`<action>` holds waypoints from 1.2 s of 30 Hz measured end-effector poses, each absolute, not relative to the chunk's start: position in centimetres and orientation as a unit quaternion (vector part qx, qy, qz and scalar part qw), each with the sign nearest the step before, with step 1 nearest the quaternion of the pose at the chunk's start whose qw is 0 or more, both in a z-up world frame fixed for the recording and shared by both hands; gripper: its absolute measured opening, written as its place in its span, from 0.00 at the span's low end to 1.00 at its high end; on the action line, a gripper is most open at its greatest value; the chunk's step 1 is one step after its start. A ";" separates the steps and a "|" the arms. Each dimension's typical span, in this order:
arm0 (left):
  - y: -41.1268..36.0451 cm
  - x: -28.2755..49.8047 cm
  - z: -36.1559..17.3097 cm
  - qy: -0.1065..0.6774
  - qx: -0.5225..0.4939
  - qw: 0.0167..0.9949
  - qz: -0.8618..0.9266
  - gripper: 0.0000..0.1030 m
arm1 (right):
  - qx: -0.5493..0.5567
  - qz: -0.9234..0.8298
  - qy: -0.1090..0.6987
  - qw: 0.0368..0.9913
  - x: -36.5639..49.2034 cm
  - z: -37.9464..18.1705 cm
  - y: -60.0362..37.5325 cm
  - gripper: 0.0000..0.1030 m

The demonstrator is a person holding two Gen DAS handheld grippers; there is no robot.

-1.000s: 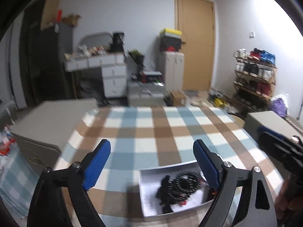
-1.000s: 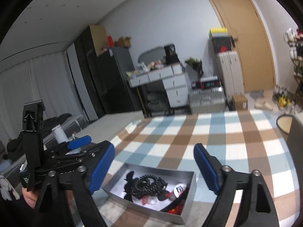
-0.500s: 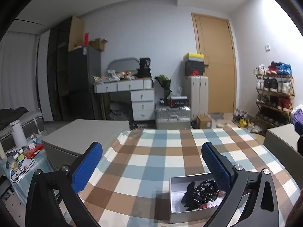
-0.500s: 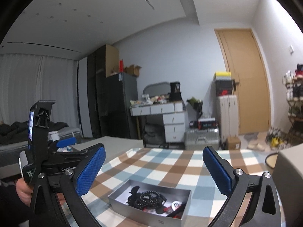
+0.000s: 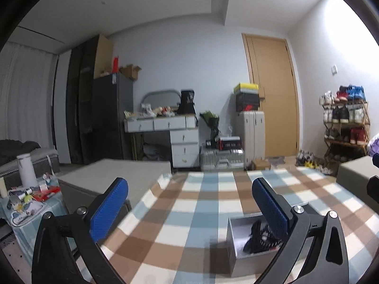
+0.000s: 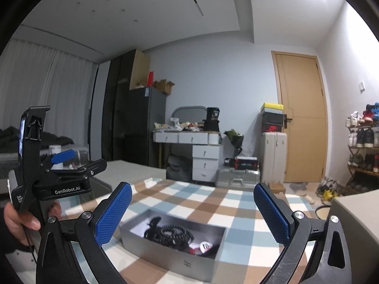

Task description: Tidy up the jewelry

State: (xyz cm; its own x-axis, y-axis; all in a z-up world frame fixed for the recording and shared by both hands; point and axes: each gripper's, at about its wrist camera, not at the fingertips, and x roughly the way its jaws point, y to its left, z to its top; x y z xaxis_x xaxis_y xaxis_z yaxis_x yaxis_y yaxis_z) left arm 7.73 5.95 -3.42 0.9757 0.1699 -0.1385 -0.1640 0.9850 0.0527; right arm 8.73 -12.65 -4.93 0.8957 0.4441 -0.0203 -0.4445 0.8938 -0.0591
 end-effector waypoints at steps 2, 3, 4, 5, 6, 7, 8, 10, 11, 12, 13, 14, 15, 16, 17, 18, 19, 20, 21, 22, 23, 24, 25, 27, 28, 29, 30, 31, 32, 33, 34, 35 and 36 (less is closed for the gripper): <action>6.4 8.1 -4.1 0.086 0.013 0.993 0.085 0.99 | -0.036 0.220 0.016 0.975 9.2 -5.7 -12.4 1.00; 6.7 8.2 -4.3 0.091 0.009 0.992 0.083 0.99 | -0.036 0.218 0.022 0.975 9.4 -5.9 -12.5 1.00; 6.8 8.4 -4.4 0.096 0.005 0.992 0.081 0.99 | -0.035 0.217 0.026 0.975 9.6 -6.2 -12.5 1.00; 6.8 8.3 -4.6 0.099 0.004 0.992 0.080 0.99 | -0.034 0.215 0.032 0.975 9.9 -6.5 -12.5 1.00; 7.0 8.5 -4.8 0.106 0.003 0.991 0.077 0.99 | -0.033 0.213 0.037 0.976 10.2 -6.7 -12.5 1.00; 6.9 8.5 -4.8 0.109 0.003 0.991 0.075 0.99 | -0.034 0.210 0.041 0.976 10.3 -7.1 -12.5 1.00; 6.8 8.6 -4.9 0.111 0.003 0.991 0.074 0.99 | -0.035 0.207 0.044 0.977 10.4 -7.3 -12.6 1.00; 6.7 8.7 -5.1 0.118 0.001 0.991 0.070 0.99 | -0.035 0.202 0.052 0.977 10.6 -7.6 -12.7 1.00; 6.7 8.9 -5.2 0.125 -0.003 0.990 0.065 0.99 | -0.034 0.201 0.060 0.977 10.8 -7.7 -12.6 1.00; 6.6 9.0 -5.3 0.129 -0.004 0.990 0.061 0.99 | -0.032 0.200 0.066 0.977 10.9 -7.7 -12.7 1.00; 6.4 9.1 -5.5 0.132 -0.005 0.990 0.059 0.99 | -0.032 0.196 0.073 0.977 11.2 -7.8 -12.7 1.00; 6.1 9.2 -5.7 0.136 -0.004 0.989 0.055 0.99 | -0.032 0.193 0.078 0.978 11.3 -7.8 -12.7 1.00; 6.0 9.4 -5.7 0.146 -0.002 0.988 0.049 0.99 | -0.032 0.192 0.083 0.977 11.4 -7.9 -12.7 1.00; 6.0 9.5 -6.0 0.151 -0.003 0.987 0.045 0.99 | -0.031 0.192 0.089 0.977 11.7 -7.9 -12.8 1.00; 6.0 9.6 -6.0 0.156 -0.003 0.987 0.043 0.99 | -0.030 0.189 0.099 0.976 12.1 -8.0 -12.8 1.00; 5.9 9.5 -5.9 0.158 -0.002 0.986 0.045 0.99 | -0.030 0.185 0.107 0.976 12.4 -8.1 -12.8 1.00; 5.9 9.4 -5.9 0.157 -0.001 0.987 0.043 0.99 | -0.031 0.181 0.116 0.976 12.7 -8.2 -12.8 1.00; 5.9 9.2 -5.9 0.155 -0.003 0.987 0.041 0.99 | -0.033 0.179 0.130 0.975 13.2 -8.4 -12.7 1.00; 6.0 9.1 -5.8 0.155 -0.005 0.987 0.042 0.99 | -0.034 0.177 0.135 0.974 13.4 -8.4 -12.6 1.00; 6.0 8.9 -5.7 0.155 -0.006 0.987 0.043 0.99 | -0.036 0.179 0.137 0.974 13.4 -8.4 -12.5 1.00; 6.1 9.0 -5.8 0.155 -0.005 0.987 0.043 0.99 | -0.037 0.181 0.137 0.973 13.3 -8.5 -12.5 1.00; 6.0 8.8 -5.7 0.155 -0.005 0.987 0.042 0.99 | -0.038 0.182 0.136 0.973 13.2 -8.5 -12.6 1.00; 6.3 9.1 -5.8 0.155 -0.006 0.987 0.042 0.99 | -0.038 0.184 0.134 0.973 13.1 -8.5 -12.6 1.00; 6.2 9.0 -5.7 0.155 -0.005 0.987 0.042 0.99 | -0.035 0.184 0.130 0.974 12.9 -8.4 -12.8 1.00; 6.3 9.0 -5.7 0.155 -0.005 0.987 0.042 0.99 | -0.034 0.184 0.130 0.974 13.0 -8.4 -12.8 1.00; 6.3 9.1 -5.8 0.155 -0.006 0.987 0.042 0.99 | -0.034 0.184 0.130 0.974 12.9 -8.4 -12.8 1.00; 6.3 8.9 -5.7 0.155 -0.006 0.987 0.042 0.99 | -0.034 0.184 0.130 0.974 12.9 -8.4 -12.8 1.00; 6.3 9.0 -5.7 0.155 -0.005 0.987 0.042 0.99 | -0.034 0.184 0.130 0.974 12.9 -8.4 -12.8 1.00; 6.3 9.0 -5.8 0.155 -0.005 0.987 0.042 0.99 | -0.034 0.184 0.130 0.974 12.9 -8.4 -12.8 1.00; 6.3 9.0 -5.8 0.155 -0.006 0.987 0.042 0.99 | -0.034 0.184 0.130 0.974 12.9 -8.4 -12.8 1.00; 6.2 9.0 -5.8 0.155 -0.005 0.987 0.042 0.99 | -0.034 0.185 0.130 0.974 13.0 -8.4 -12.8 1.00; 6.2 9.0 -5.8 0.155 -0.005 0.987 0.042 0.99 | -0.034 0.185 0.130 0.974 12.9 -8.4 -12.9 1.00; 6.3 8.9 -5.7 0.155 -0.006 0.987 0.042 0.99 | -0.034 0.184 0.130 0.974 12.9 -8.4 -12.8 1.00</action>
